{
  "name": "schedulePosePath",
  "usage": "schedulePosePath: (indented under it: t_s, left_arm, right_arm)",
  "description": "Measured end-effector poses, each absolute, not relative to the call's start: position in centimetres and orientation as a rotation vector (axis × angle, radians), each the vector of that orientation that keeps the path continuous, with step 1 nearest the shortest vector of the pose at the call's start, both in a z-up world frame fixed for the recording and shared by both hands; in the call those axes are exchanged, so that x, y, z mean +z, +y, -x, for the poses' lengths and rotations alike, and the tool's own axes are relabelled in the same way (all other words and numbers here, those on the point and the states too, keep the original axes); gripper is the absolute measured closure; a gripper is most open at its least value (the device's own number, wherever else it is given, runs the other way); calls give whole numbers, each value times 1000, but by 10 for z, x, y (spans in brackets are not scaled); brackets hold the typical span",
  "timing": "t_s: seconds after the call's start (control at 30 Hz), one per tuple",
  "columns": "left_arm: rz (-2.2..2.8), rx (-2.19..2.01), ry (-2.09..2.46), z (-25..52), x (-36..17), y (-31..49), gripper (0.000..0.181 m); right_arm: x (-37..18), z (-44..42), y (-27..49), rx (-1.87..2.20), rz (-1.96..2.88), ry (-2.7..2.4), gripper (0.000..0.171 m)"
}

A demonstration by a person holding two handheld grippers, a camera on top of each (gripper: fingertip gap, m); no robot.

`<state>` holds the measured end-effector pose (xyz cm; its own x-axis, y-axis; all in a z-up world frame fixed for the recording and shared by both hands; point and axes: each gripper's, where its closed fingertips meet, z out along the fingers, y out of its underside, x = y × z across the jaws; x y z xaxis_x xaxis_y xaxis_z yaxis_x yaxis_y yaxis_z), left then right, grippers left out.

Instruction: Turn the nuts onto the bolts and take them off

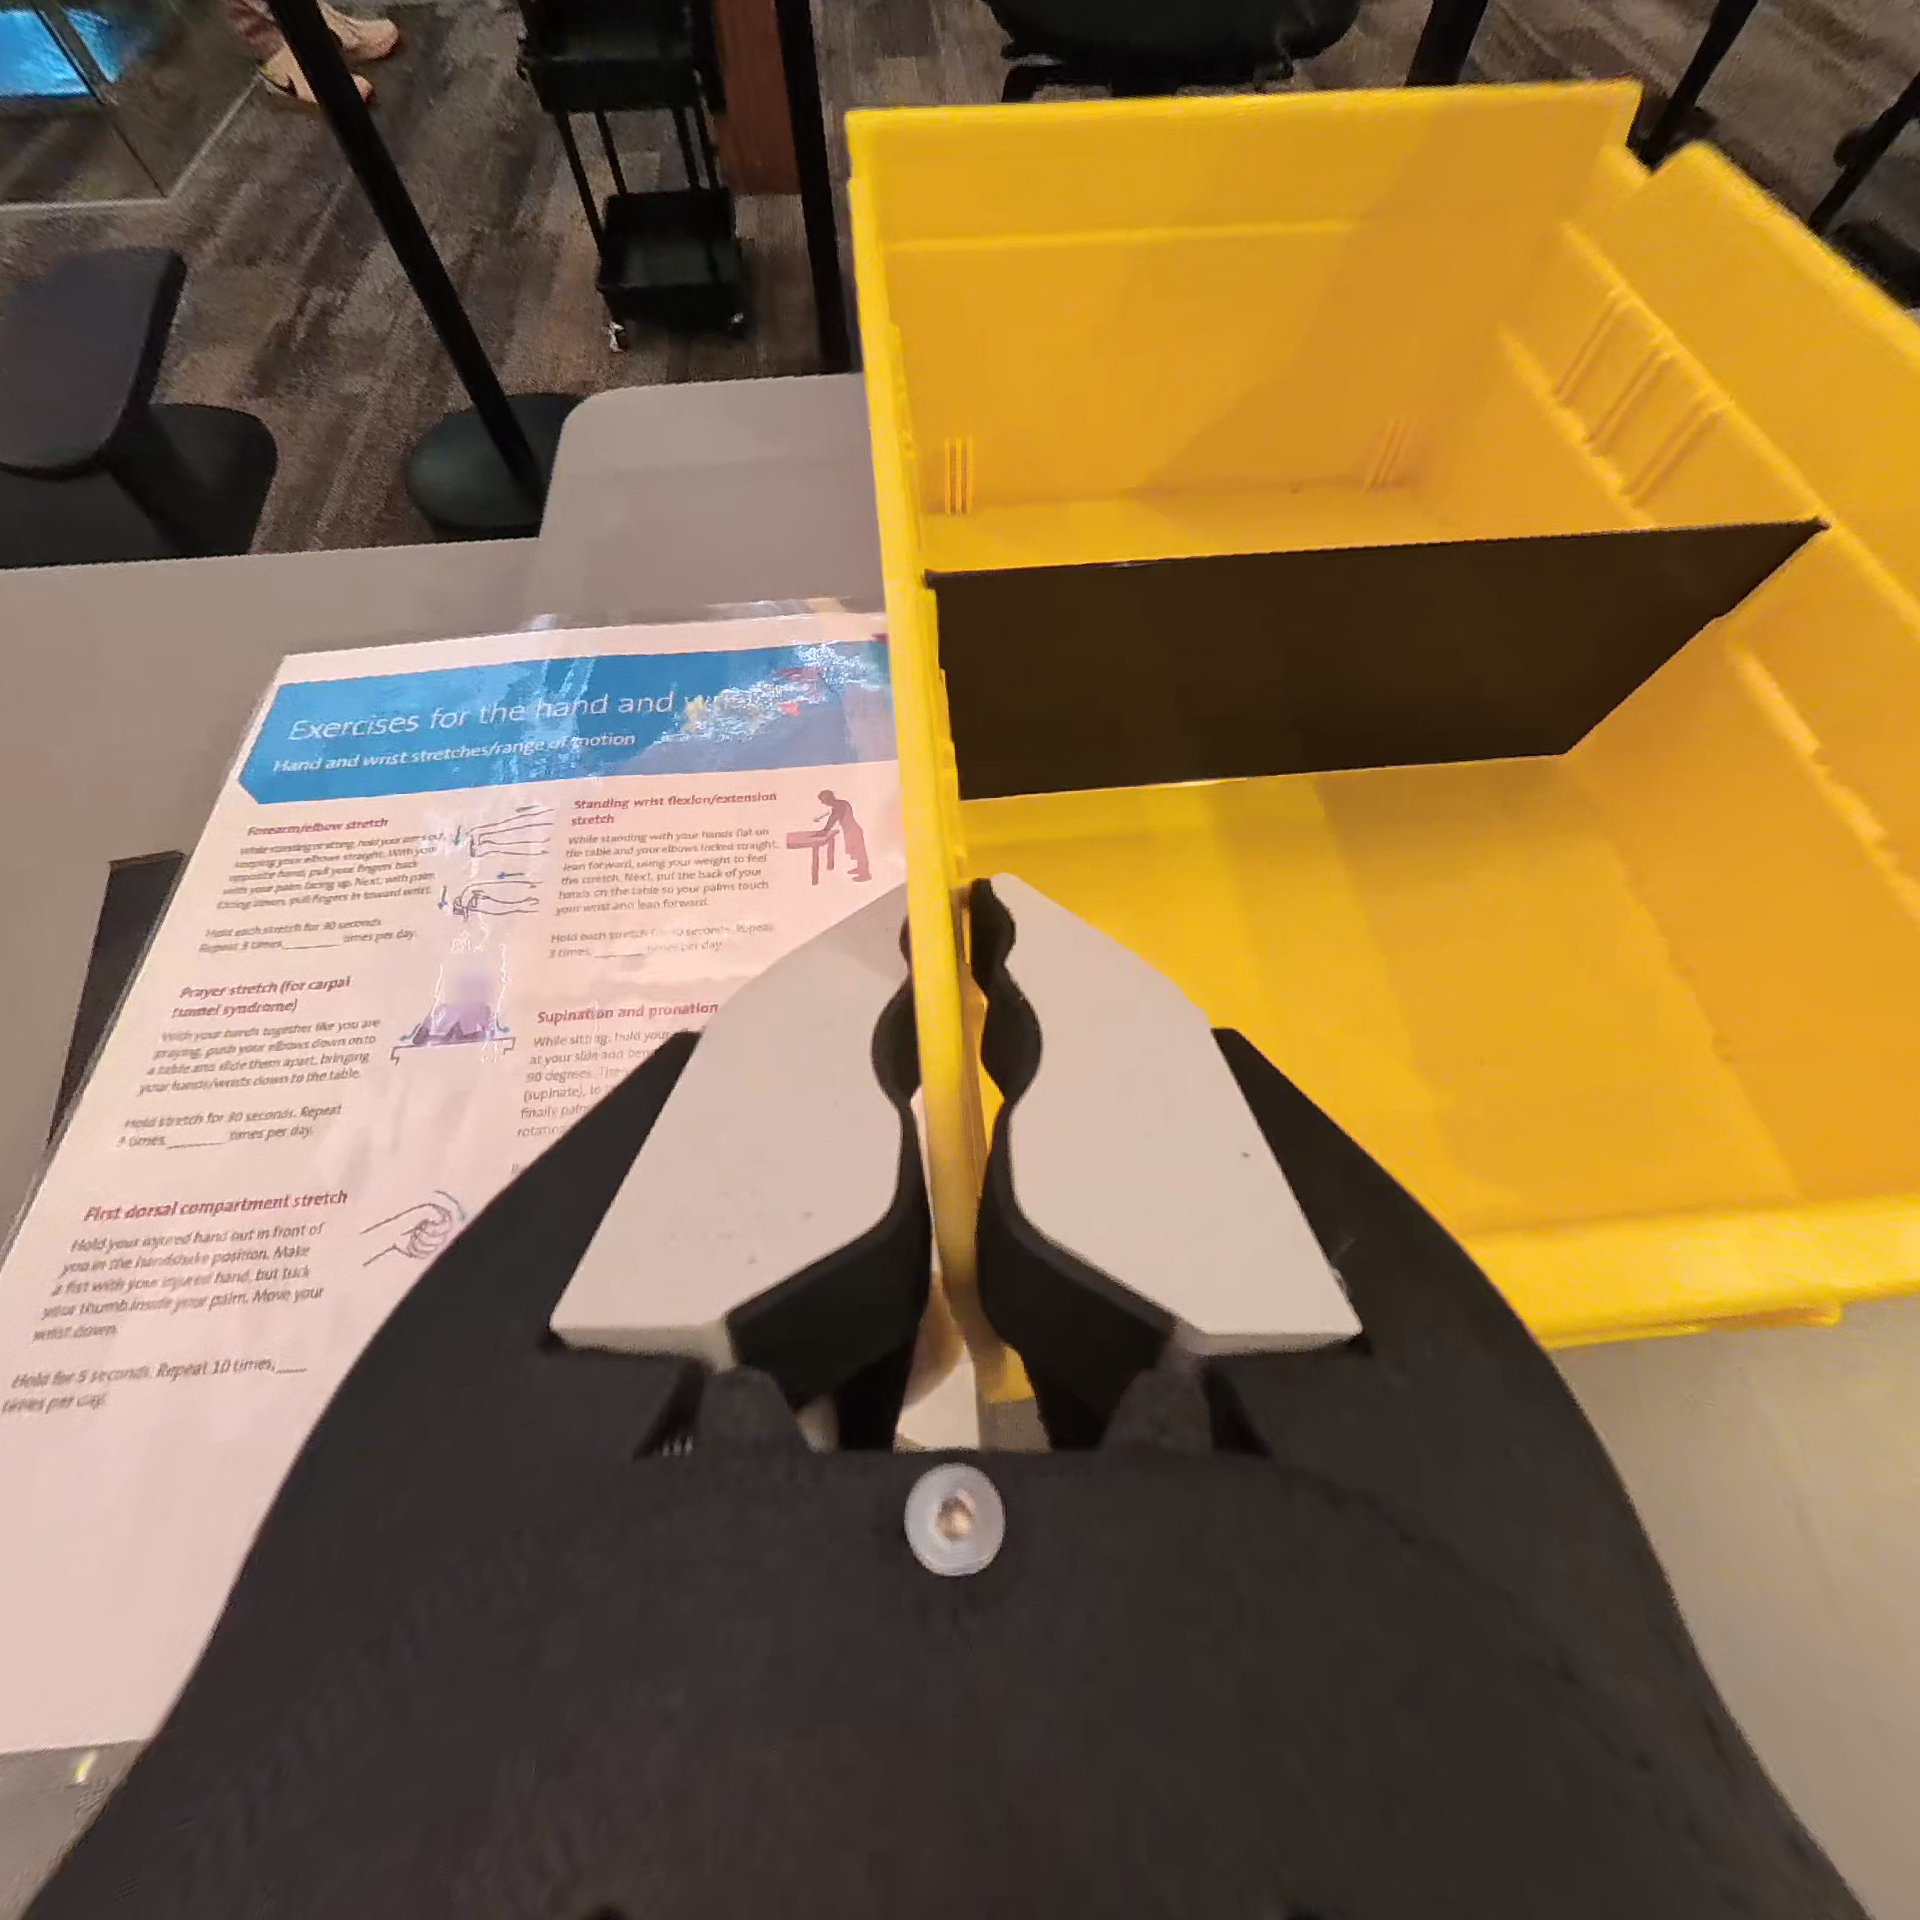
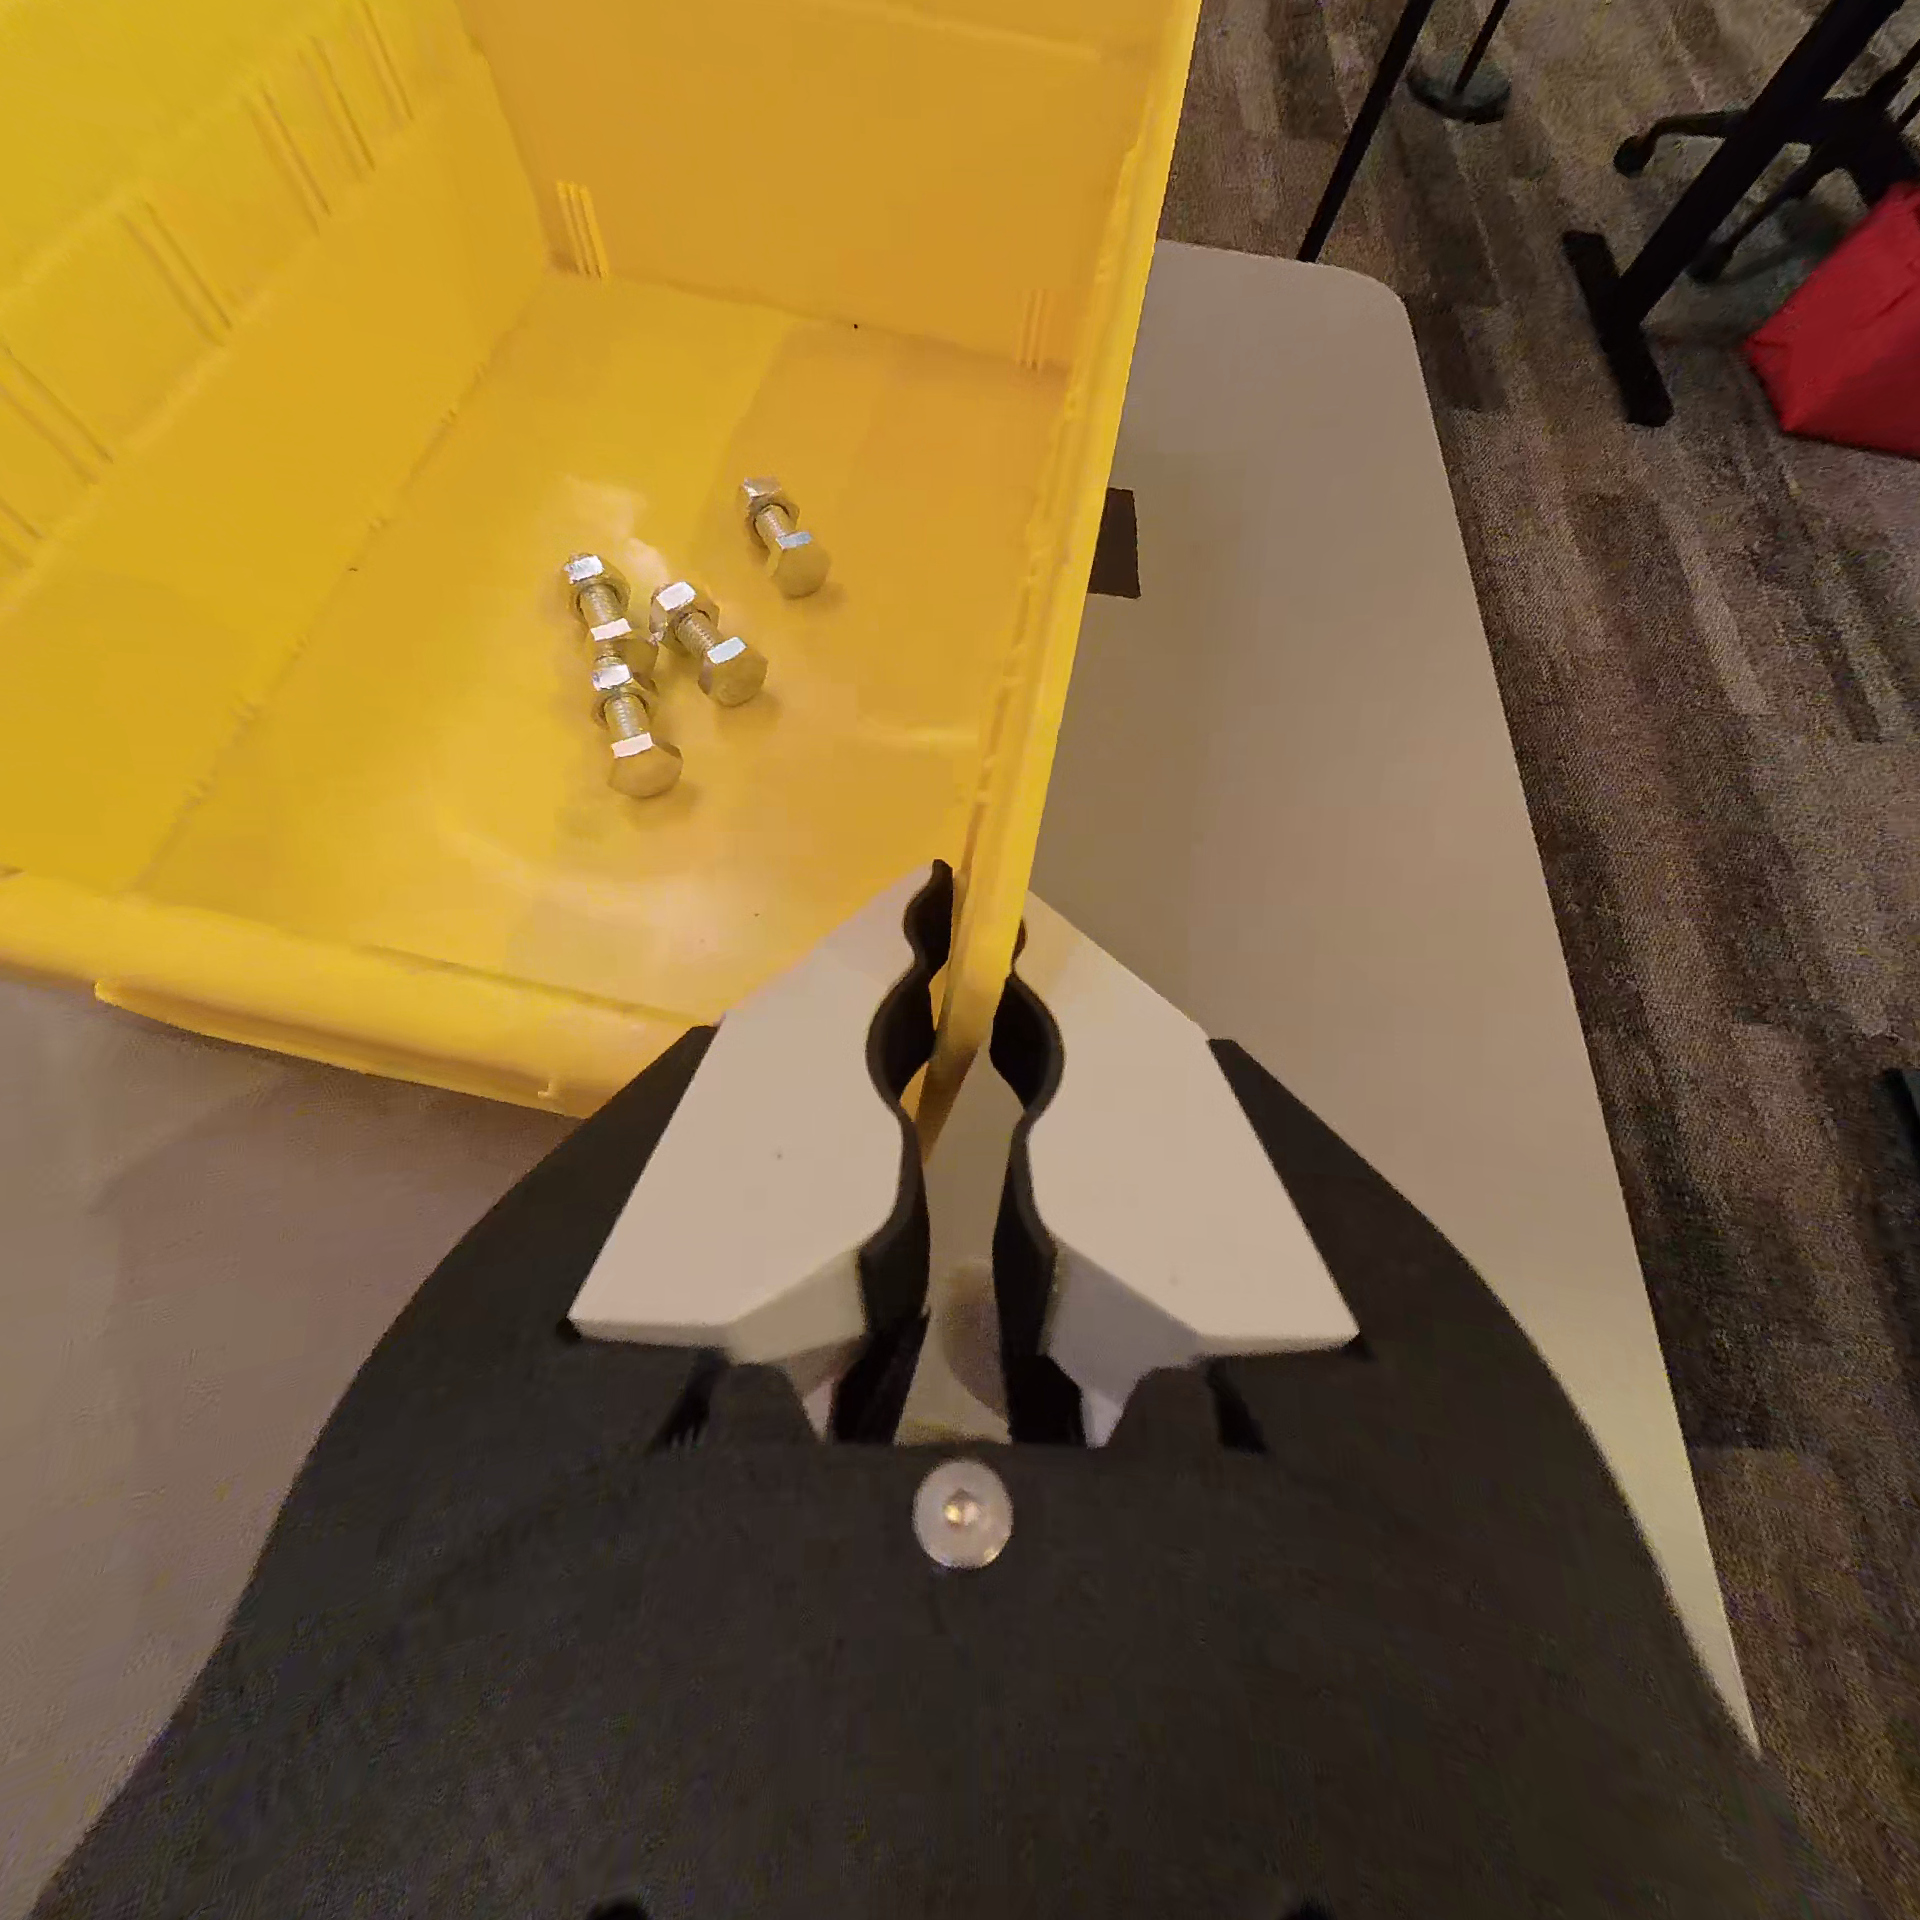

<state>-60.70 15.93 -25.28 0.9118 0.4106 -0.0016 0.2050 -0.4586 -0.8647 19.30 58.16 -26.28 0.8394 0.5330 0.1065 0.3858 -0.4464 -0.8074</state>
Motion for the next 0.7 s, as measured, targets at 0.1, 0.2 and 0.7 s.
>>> schedulePosePath:
  t_s: [0.1, 0.2, 0.7]
  left_arm:
    - [2026, 252, -450, 602, -240, 155, 176]
    - [2036, 254, -414, 591, -231, 148, 176]
    - [1848, 183, -543, 531, -178, 22, 176]
  right_arm:
    - [-261, -196, 562, 199, 2105, -676, 169]
    - [-259, -199, 534, 205, 2117, -684, 169]
    - [-238, -154, 347, 314, 2105, -842, 170]
